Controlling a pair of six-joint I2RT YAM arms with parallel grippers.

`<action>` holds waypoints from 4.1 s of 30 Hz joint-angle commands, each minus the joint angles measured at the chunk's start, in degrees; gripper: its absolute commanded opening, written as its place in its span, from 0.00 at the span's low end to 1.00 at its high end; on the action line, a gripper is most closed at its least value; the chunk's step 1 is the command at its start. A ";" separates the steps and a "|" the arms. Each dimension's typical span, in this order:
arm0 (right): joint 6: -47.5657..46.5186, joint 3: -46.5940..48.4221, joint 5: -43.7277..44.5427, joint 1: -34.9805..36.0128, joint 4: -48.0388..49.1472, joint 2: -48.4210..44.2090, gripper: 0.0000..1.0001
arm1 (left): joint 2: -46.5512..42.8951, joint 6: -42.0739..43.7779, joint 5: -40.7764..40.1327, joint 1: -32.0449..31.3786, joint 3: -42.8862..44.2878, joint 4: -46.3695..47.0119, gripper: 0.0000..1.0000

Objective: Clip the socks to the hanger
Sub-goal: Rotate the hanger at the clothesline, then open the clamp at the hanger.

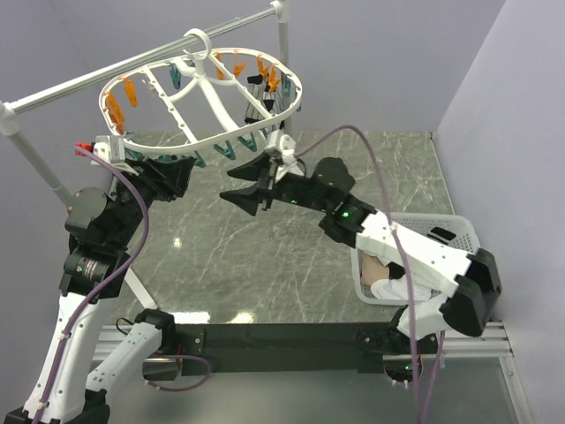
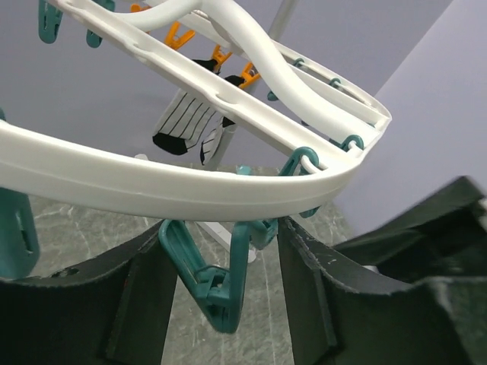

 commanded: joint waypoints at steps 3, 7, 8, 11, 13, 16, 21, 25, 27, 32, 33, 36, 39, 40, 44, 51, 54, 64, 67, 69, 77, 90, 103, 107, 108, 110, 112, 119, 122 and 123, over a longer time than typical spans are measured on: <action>2.91 3.94 3.76 2.34 8.72 3.85 0.60 | -0.28 -0.84 4.04 0.20 -0.11 4.24 0.56; 3.69 4.56 4.64 2.96 11.45 5.78 0.60 | -0.19 -0.67 5.28 0.20 -0.29 4.77 0.56; 3.96 5.08 4.82 2.87 11.72 6.14 0.60 | -0.19 -0.49 5.45 0.20 -0.29 4.77 0.56; 5.36 5.79 4.65 3.05 13.47 7.90 0.59 | -0.19 -0.40 5.72 0.20 -0.55 5.30 0.56; 6.68 5.96 4.04 2.96 16.28 9.47 0.58 | -0.36 -0.58 5.89 0.20 -0.64 5.65 0.56; 8.26 7.10 2.37 3.05 18.57 11.58 0.56 | -0.63 -0.32 6.07 0.20 -0.99 6.00 0.56; 9.06 8.86 3.24 2.96 21.12 13.70 0.55 | -0.63 0.12 6.16 0.20 -0.82 5.83 0.56; 8.36 9.30 3.77 2.87 22.71 15.01 0.54 | -0.63 0.47 5.45 0.20 -0.73 5.39 0.56; 8.27 10.27 4.12 2.96 22.45 15.54 0.54 | -0.80 0.56 5.28 0.29 -0.73 5.39 0.56; 7.57 11.85 4.73 2.96 22.44 17.30 0.54 | -0.98 1.00 4.66 0.20 -0.47 5.21 0.56; 7.57 11.94 4.91 2.96 22.71 17.48 0.54 | -0.98 1.09 4.57 0.20 -0.47 5.13 0.56; 6.69 12.55 5.35 2.96 22.45 18.18 0.54 | -1.15 1.18 4.40 0.20 -0.38 5.12 0.56; 5.63 13.26 5.70 2.96 22.18 18.79 0.53 | -1.07 1.27 4.14 0.20 -0.38 5.21 0.56; 5.55 13.35 5.79 2.96 22.44 18.89 0.49 | -1.07 1.35 4.05 0.20 -0.29 5.21 0.56; 5.37 12.73 6.32 2.96 23.67 18.89 0.38 | -0.63 1.44 3.61 0.20 -0.20 4.77 0.56; 4.84 11.85 6.67 2.96 24.82 18.27 0.21 | -2.12 1.62 1.15 0.20 -0.29 2.06 0.58; 4.75 11.24 7.11 2.87 24.47 17.75 0.19 | -3.17 1.53 -0.78 0.20 0.85 -1.28 0.66; 2.12 11.24 12.90 3.05 18.05 15.99 0.12 | -7.66 -5.67 -1.41 0.20 7.61 -14.12 0.80; 0.89 11.15 14.66 3.31 16.56 15.28 0.09 | -7.13 -9.18 2.89 0.20 7.45 -13.69 0.78; -0.51 11.41 15.63 3.66 14.98 15.11 0.06 | -6.43 -12.07 5.53 0.20 7.09 -11.94 0.76; -2.63 10.97 17.83 4.80 13.39 13.88 0.05 | -5.55 -17.54 9.15 0.20 4.28 -4.11 0.71; -5.62 11.24 19.94 5.77 12.34 13.61 0.05 | -1.16 -15.17 1.07 0.20 5.25 -1.99 0.60; -7.46 12.20 21.08 6.13 10.58 13.52 0.05 | 2.97 -7.53 -1.30 -1.46 8.23 -3.49 0.60; -8.16 12.29 21.70 6.21 10.49 13.52 0.05 | 4.12 -5.86 -5.95 -5.23 8.76 -4.45 0.60; -8.25 12.55 21.70 6.21 10.32 13.61 0.05 | 4.29 -5.59 -6.67 -6.12 8.85 -4.54 0.59; -8.43 12.99 21.61 6.13 9.62 13.88 0.05 | 4.47 -4.71 -9.98 -8.40 9.11 -4.98 0.59; -8.52 13.35 21.52 6.30 9.52 14.05 0.04 | 4.73 -4.10 -12.20 -9.72 9.29 -5.33 0.59; -9.83 14.05 22.22 6.39 8.56 14.23 0.04 | 7.37 -1.46 -20.29 -16.67 10.34 -5.07 0.58; -10.10 14.05 22.58 6.48 8.56 14.05 0.04 | 8.69 -0.23 -24.86 -20.09 10.96 -5.25 0.58; -10.10 13.88 22.58 6.48 8.65 14.05 0.04 | 8.86 0.03 -25.74 -20.80 10.96 -4.81 0.57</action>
